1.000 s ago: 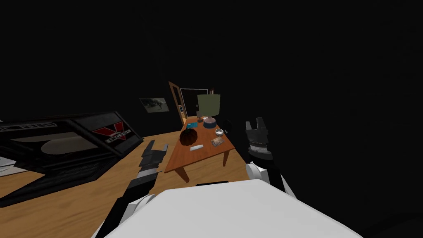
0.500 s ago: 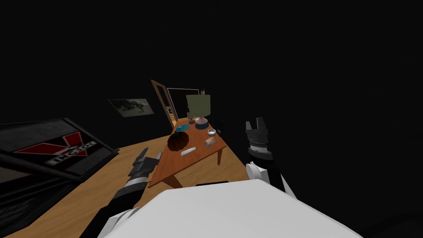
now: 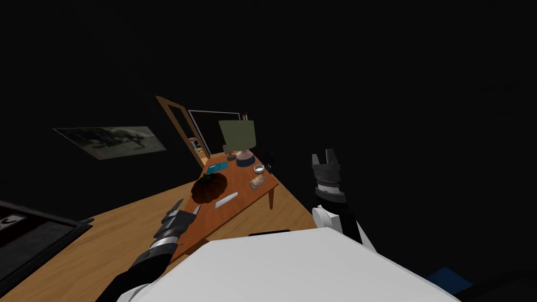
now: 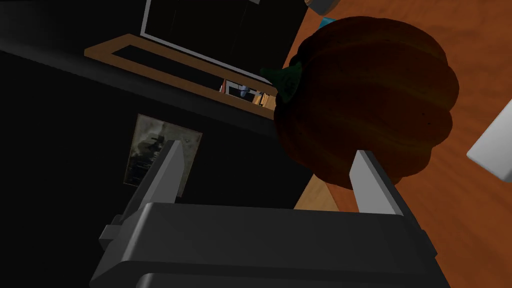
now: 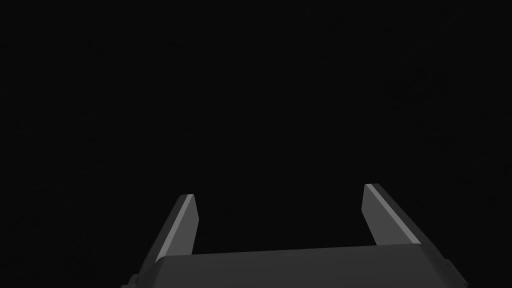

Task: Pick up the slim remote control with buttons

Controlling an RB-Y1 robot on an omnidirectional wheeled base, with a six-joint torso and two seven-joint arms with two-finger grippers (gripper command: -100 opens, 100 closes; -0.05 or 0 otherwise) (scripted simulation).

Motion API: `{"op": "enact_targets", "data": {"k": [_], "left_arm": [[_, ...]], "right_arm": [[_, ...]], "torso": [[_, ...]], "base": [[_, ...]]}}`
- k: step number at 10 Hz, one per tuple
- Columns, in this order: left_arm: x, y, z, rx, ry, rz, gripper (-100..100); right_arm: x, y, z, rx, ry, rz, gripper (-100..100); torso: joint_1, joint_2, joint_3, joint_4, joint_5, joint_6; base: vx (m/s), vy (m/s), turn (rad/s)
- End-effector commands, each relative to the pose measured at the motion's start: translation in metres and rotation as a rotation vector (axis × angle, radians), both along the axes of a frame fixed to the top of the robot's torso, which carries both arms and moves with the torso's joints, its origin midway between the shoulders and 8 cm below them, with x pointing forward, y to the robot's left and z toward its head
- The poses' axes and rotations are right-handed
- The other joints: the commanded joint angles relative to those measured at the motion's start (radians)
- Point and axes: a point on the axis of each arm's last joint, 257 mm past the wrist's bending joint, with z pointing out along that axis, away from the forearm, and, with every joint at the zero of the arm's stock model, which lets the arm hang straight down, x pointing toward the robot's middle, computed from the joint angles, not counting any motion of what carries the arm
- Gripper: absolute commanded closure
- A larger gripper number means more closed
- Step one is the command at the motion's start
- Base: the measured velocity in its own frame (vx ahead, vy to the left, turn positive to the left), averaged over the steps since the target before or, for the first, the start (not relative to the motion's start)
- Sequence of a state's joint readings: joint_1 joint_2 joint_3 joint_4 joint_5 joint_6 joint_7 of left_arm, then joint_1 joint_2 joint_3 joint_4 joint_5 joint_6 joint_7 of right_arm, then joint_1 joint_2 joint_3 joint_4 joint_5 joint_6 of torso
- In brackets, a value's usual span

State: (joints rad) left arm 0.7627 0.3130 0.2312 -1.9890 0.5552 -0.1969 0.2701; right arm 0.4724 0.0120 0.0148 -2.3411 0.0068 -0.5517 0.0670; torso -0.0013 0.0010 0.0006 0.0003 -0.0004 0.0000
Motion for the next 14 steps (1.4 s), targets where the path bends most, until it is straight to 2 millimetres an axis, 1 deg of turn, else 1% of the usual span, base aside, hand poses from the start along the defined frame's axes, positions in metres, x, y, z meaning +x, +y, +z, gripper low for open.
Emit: {"op": "enact_targets", "data": {"k": [1, 2, 3, 4, 5, 6, 7, 8, 9, 10, 11, 12, 13, 14], "left_arm": [[-0.004, 0.013, -0.008, -0.024, 0.030, 0.014, -100], [-0.017, 0.028, -0.028, -0.066, 0.085, 0.043, -100], [-0.017, 0.028, -0.029, -0.069, 0.091, 0.043, -100], [-0.032, 0.042, -0.050, -0.114, 0.150, 0.074, -100], [-0.046, 0.055, -0.066, -0.156, 0.195, 0.103, -100], [-0.049, 0.055, -0.072, -0.163, 0.213, 0.106, -100], [-0.066, 0.068, -0.091, -0.209, 0.267, 0.140, -100], [-0.067, 0.068, -0.093, -0.212, 0.275, 0.140, -100], [-0.085, 0.080, -0.109, -0.255, 0.320, 0.176, -100], [-0.086, 0.078, -0.113, -0.262, 0.336, 0.175, -100], [-0.105, 0.090, -0.129, -0.304, 0.378, 0.212, -100], [-0.107, 0.088, -0.133, -0.312, 0.396, 0.211, -100], [-0.127, 0.098, -0.148, -0.355, 0.440, 0.249, -100], [-0.129, 0.096, -0.152, -0.363, 0.455, 0.248, -100]], "right_arm": [[0.000, 0.000, 0.000, 0.000, 0.000, 0.000, 0], [0.000, 0.000, 0.000, 0.000, 0.000, 0.000, 0], [0.000, 0.000, 0.000, 0.000, 0.000, 0.000, 0], [0.000, 0.000, 0.000, 0.000, 0.000, 0.000, 0], [0.000, 0.000, 0.000, 0.000, 0.000, 0.000, 0], [0.000, 0.000, 0.000, 0.000, 0.000, 0.000, 0], [0.000, 0.000, 0.000, 0.000, 0.000, 0.000, 0], [0.000, 0.000, 0.000, 0.000, 0.000, 0.000, 0], [0.000, 0.000, 0.000, 0.000, 0.000, 0.000, 0], [0.000, 0.000, 0.000, 0.000, 0.000, 0.000, 0], [0.000, 0.000, 0.000, 0.000, 0.000, 0.000, 0], [0.000, 0.000, 0.000, 0.000, 0.000, 0.000, 0], [0.000, 0.000, 0.000, 0.000, 0.000, 0.000, 0], [0.000, 0.000, 0.000, 0.000, 0.000, 0.000, 0]], "torso": [[0.000, 0.000, 0.000, 0.000, 0.000, 0.000], [0.001, 0.000, 0.000, 0.000, 0.000, -0.001], [0.001, 0.000, 0.000, 0.000, 0.000, 0.000], [0.001, 0.000, 0.000, 0.000, 0.000, -0.001], [0.001, 0.000, 0.000, 0.000, 0.000, 0.000], [0.001, -0.001, 0.000, 0.000, 0.000, 0.000], [0.002, 0.000, 0.000, 0.000, 0.000, -0.001], [0.001, 0.000, 0.000, 0.000, 0.000, 0.000], [0.002, 0.000, 0.000, 0.000, 0.000, -0.001], [0.002, 0.000, 0.000, 0.000, 0.000, 0.000], [0.002, 0.000, 0.000, 0.000, 0.000, -0.002], [0.002, 0.000, 0.000, 0.000, 0.000, 0.000], [0.002, 0.000, 0.000, 0.000, 0.000, -0.001], [0.003, 0.000, 0.000, 0.000, 0.000, 0.000]], "base": [[0.013, -0.018, -0.168], [0.022, -0.029, -0.309], [0.019, -0.015, -0.191], [0.021, -0.021, -0.464], [0.027, -0.016, -0.465], [0.022, -0.008, -0.137], [0.027, -0.018, -0.322], [0.023, -0.005, -0.187], [0.025, -0.008, -0.424], [0.018, 0.007, -0.176], [0.024, 0.002, -0.269], [0.020, 0.007, -0.193], [0.021, 0.007, -0.380], [0.016, 0.015, -0.183]]}}
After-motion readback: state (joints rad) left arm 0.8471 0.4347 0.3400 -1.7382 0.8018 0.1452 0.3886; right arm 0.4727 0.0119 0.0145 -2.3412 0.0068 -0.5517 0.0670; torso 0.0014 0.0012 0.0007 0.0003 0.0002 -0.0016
